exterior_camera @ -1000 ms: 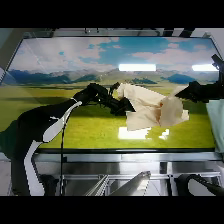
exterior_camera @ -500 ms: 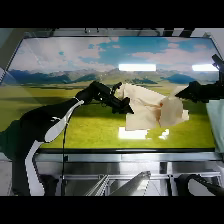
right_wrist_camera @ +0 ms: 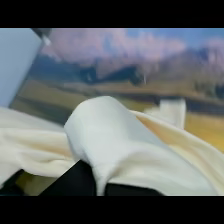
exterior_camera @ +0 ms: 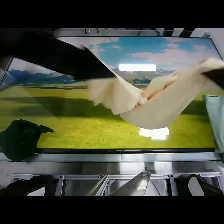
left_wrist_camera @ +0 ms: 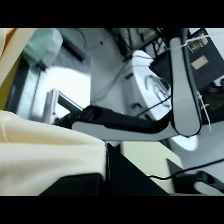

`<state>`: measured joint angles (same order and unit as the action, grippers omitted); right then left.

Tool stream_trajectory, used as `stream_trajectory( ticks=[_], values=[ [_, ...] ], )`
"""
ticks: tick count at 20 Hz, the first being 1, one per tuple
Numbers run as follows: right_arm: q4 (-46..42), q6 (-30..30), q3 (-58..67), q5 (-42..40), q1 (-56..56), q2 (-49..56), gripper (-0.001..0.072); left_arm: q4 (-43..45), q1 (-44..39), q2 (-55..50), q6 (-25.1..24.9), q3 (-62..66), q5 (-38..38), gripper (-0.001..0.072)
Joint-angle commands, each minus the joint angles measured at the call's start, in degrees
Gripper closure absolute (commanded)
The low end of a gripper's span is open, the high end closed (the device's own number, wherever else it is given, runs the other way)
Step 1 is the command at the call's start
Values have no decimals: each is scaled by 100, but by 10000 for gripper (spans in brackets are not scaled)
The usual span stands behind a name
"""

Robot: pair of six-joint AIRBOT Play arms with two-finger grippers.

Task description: Fold the shirts.

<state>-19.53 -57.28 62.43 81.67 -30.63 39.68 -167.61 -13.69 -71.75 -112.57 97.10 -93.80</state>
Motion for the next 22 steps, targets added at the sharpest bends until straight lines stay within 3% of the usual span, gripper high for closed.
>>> stream_trajectory(
  ticks=[1, 4, 6, 8, 10, 12, 16, 18, 20, 21, 22],
  values=[
    [1768, 651, 424, -111, -1027, -1274, 693, -136, 1443, 2052, 57, 769, 262, 688],
    [1631, 645, 1172, -680, -1132, -1408, 694, 476, 3453, 2839, 35, 1558, 192, 688],
    [1176, 304, 1432, -651, -1132, -1259, 693, 693, 3945, 2946, 26, 1419, 319, 687],
    [570, 20, 1331, -354, -1126, -968, 693, 553, 3849, 2669, 52, 758, 317, 687],
    [531, 31, 861, -55, -997, -503, 693, 573, 3495, 2144, 15, -103, 337, 687],
    [361, 295, 109, -146, -455, 66, 692, 623, 3064, 1346, -616, -813, 389, 687],
    [-551, 732, -1294, -2391, 1126, 1722, 693, 1010, 2387, -1010, -1513, -1010, 1080, 687],
    [-520, 990, -1287, -3456, 1539, 2999, 693, 1045, 2190, -2417, -1598, -426, 1294, 693],
    [-212, 1322, -964, -4022, 1661, 4188, 693, 1027, 2050, -3685, -1456, 404, 1307, 702],
    [-118, 1399, -691, -4072, 1657, 4712, 691, 981, 1998, -4227, -1191, 863, 1222, 689],
    [-120, 1353, -409, -4002, 1626, 5095, 586, 855, 1991, -4621, -970, 1263, 1086, 552]
  ],
)
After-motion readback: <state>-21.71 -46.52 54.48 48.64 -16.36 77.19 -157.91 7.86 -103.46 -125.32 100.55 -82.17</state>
